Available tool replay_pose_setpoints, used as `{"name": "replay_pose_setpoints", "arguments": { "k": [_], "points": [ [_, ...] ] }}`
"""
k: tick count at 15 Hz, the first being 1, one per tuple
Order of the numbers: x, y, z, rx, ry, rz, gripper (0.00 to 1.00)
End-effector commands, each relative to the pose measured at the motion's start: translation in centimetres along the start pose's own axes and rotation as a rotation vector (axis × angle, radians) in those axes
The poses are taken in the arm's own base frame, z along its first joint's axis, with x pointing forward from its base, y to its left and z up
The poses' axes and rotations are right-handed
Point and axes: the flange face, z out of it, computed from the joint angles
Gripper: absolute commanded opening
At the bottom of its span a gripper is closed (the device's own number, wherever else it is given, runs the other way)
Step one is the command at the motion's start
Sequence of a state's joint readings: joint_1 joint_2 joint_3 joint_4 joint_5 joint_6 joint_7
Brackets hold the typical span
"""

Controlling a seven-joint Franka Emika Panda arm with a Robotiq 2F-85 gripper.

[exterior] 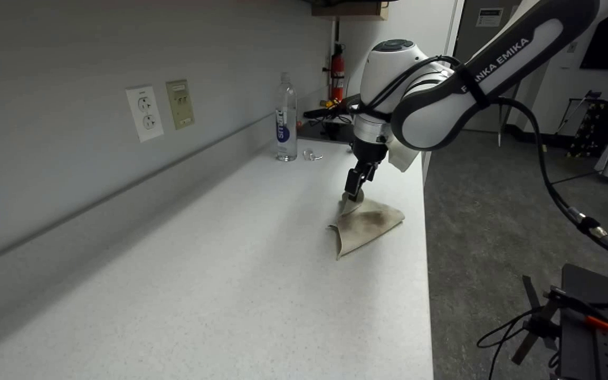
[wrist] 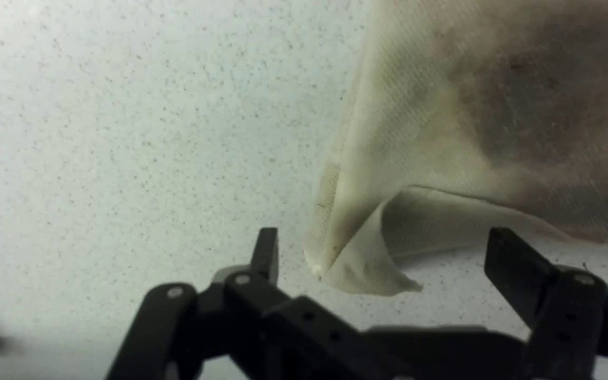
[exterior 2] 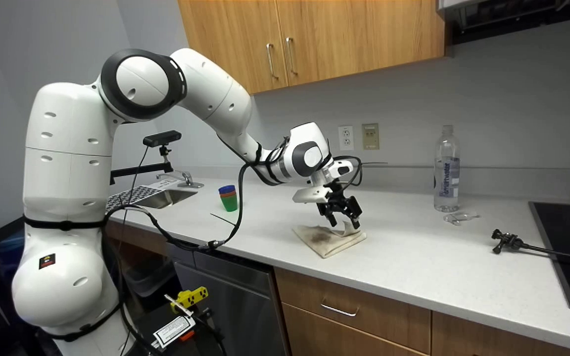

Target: Unfold the towel

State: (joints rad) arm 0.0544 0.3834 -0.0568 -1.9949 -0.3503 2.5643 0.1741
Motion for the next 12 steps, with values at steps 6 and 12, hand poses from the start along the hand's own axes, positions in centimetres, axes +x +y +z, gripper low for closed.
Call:
{"name": "replay_pose_setpoints", "arguments": {
  "k": [6,12],
  "points": [
    [2.0,0.2,1.1,-0.07,0.047,-0.042,0.51],
    [2.5,0.6,1.0,-0.083,0.053,-0.021,0.06]
  ]
}}
